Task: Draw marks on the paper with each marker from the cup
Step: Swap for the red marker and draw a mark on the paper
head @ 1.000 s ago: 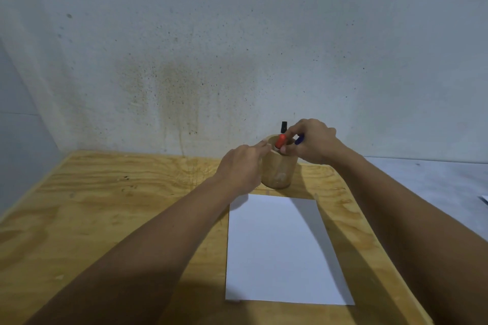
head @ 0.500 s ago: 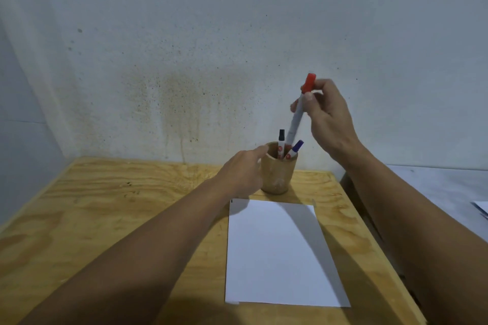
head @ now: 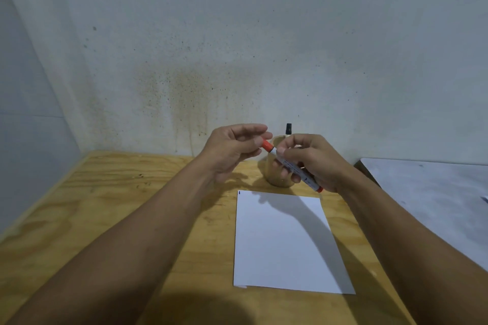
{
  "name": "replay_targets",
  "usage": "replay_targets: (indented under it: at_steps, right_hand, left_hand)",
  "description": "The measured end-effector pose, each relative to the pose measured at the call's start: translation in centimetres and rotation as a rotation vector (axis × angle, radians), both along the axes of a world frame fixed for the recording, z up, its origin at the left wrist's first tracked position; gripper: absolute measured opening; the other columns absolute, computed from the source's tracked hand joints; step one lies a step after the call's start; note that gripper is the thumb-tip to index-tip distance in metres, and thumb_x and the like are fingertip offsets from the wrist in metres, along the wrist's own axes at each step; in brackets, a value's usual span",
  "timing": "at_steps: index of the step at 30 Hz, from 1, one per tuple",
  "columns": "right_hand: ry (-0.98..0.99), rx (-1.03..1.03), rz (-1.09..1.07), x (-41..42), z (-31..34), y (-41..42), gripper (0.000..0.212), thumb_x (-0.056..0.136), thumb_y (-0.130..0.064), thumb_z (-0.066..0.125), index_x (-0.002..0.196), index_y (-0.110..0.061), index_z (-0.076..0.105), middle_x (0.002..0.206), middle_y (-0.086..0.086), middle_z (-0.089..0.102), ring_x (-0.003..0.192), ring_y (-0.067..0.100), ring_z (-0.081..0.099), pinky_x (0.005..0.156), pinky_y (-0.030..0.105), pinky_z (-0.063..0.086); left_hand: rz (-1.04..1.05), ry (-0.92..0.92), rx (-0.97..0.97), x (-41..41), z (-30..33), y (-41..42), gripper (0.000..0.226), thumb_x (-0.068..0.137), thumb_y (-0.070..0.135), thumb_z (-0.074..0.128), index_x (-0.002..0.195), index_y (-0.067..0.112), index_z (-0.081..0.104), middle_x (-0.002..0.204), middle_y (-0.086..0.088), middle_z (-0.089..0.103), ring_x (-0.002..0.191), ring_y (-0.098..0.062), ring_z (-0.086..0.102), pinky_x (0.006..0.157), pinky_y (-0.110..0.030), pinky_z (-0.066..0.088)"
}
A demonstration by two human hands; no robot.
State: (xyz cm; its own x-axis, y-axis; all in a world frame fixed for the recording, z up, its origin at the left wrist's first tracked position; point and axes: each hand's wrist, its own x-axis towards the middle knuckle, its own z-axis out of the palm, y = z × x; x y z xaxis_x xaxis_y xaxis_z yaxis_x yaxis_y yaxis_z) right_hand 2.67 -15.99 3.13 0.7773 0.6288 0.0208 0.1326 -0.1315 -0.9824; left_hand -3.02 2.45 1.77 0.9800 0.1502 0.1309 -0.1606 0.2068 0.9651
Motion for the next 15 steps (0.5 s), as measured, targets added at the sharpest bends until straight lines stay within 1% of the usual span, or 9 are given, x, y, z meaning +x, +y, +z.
replay_targets:
  at_steps: [3, 6, 8, 10, 11, 12, 13, 14, 15]
  right_hand:
    - [0.054, 0.045, 0.045, -0.3, -0.9, 0.5, 0.006, 0.093, -0.002, 0.057, 0.087, -0.004, 0.055, 0.073, 0.018, 0.07, 0.051, 0.023, 0.058, 0.043, 0.025, 0.039]
    - [0.002, 0.053, 0.048, -0.6, -2.0, 1.1, 0.011, 0.091, -0.009, 0.065, 0.088, -0.003, 0.056, 0.065, 0.008, 0.069, 0.053, 0.025, 0.054, 0.044, 0.026, 0.039]
    - [-0.071, 0.064, -0.022, -0.8, -2.7, 1.6, 0.016, 0.089, -0.008, 0.069, 0.086, 0.0, 0.056, 0.058, 0.006, 0.066, 0.049, 0.024, 0.053, 0.043, 0.025, 0.038]
    - [-0.205, 0.024, -0.086, -0.9, -3.3, 1.9, 0.018, 0.086, -0.006, 0.072, 0.082, 0.002, 0.056, 0.055, 0.011, 0.061, 0.044, 0.019, 0.052, 0.042, 0.024, 0.041]
    - [-0.264, -0.005, -0.103, -0.9, -3.5, 1.9, 0.017, 0.085, -0.005, 0.072, 0.081, -0.001, 0.056, 0.056, 0.011, 0.062, 0.043, 0.017, 0.054, 0.043, 0.023, 0.043]
    - [-0.291, -0.025, -0.109, -0.9, -3.7, 1.9, 0.015, 0.087, -0.005, 0.07, 0.082, -0.003, 0.057, 0.056, 0.007, 0.065, 0.044, 0.015, 0.056, 0.045, 0.023, 0.044]
    - [-0.286, -0.027, -0.105, -0.9, -3.8, 1.7, 0.011, 0.09, -0.005, 0.066, 0.083, -0.005, 0.057, 0.057, 0.001, 0.066, 0.047, 0.015, 0.058, 0.046, 0.024, 0.046]
    - [-0.253, -0.009, -0.093, -0.9, -3.8, 1.5, 0.006, 0.093, -0.004, 0.061, 0.087, -0.005, 0.059, 0.06, 0.0, 0.066, 0.051, 0.016, 0.06, 0.047, 0.026, 0.048]
    - [-0.2, 0.02, -0.08, -1.0, -3.8, 1.2, 0.006, 0.096, -0.003, 0.056, 0.093, -0.003, 0.061, 0.066, 0.004, 0.067, 0.055, 0.019, 0.062, 0.049, 0.028, 0.051]
  left_hand:
    - [0.011, -0.003, -0.04, -0.3, -1.1, 0.4, 0.021, 0.079, -0.007, 0.062, 0.097, 0.002, 0.068, 0.088, -0.008, 0.075, 0.083, -0.015, 0.07, 0.068, -0.02, 0.056]
    - [0.154, 0.021, -0.039, -0.4, -2.0, 0.2, 0.015, 0.078, -0.005, 0.065, 0.088, 0.004, 0.071, 0.079, -0.008, 0.075, 0.075, -0.017, 0.069, 0.065, -0.02, 0.056]
    - [0.25, 0.049, -0.081, -0.3, -2.4, 0.1, 0.012, 0.079, -0.004, 0.066, 0.09, -0.002, 0.07, 0.071, -0.007, 0.074, 0.064, -0.015, 0.066, 0.061, -0.019, 0.056]
    - [0.346, 0.1, -0.135, -0.3, -2.7, 0.4, 0.01, 0.08, -0.003, 0.066, 0.089, -0.004, 0.069, 0.065, -0.005, 0.072, 0.056, -0.013, 0.063, 0.059, -0.02, 0.057]
    - [0.394, 0.132, -0.102, -0.4, -3.0, 0.7, 0.006, 0.08, -0.001, 0.067, 0.085, -0.001, 0.07, 0.065, -0.006, 0.072, 0.057, -0.013, 0.062, 0.06, -0.022, 0.058]
    - [0.448, 0.167, -0.009, -0.4, -3.4, 1.2, 0.005, 0.079, 0.001, 0.069, 0.078, 0.004, 0.072, 0.066, -0.006, 0.071, 0.057, -0.014, 0.061, 0.061, -0.026, 0.059]
    - [0.496, 0.201, 0.098, -0.5, -4.1, 1.6, 0.007, 0.079, 0.004, 0.07, 0.074, 0.008, 0.073, 0.066, -0.005, 0.071, 0.058, -0.014, 0.059, 0.062, -0.033, 0.059]
    - [0.538, 0.229, 0.194, -0.4, -4.7, 2.0, 0.007, 0.078, 0.006, 0.071, 0.072, 0.01, 0.073, 0.067, -0.005, 0.071, 0.059, -0.015, 0.059, 0.062, -0.038, 0.06]
    - [0.572, 0.254, 0.27, -0.5, -5.4, 2.3, 0.006, 0.077, 0.007, 0.072, 0.073, 0.01, 0.072, 0.069, -0.006, 0.07, 0.061, -0.015, 0.061, 0.062, -0.041, 0.061]
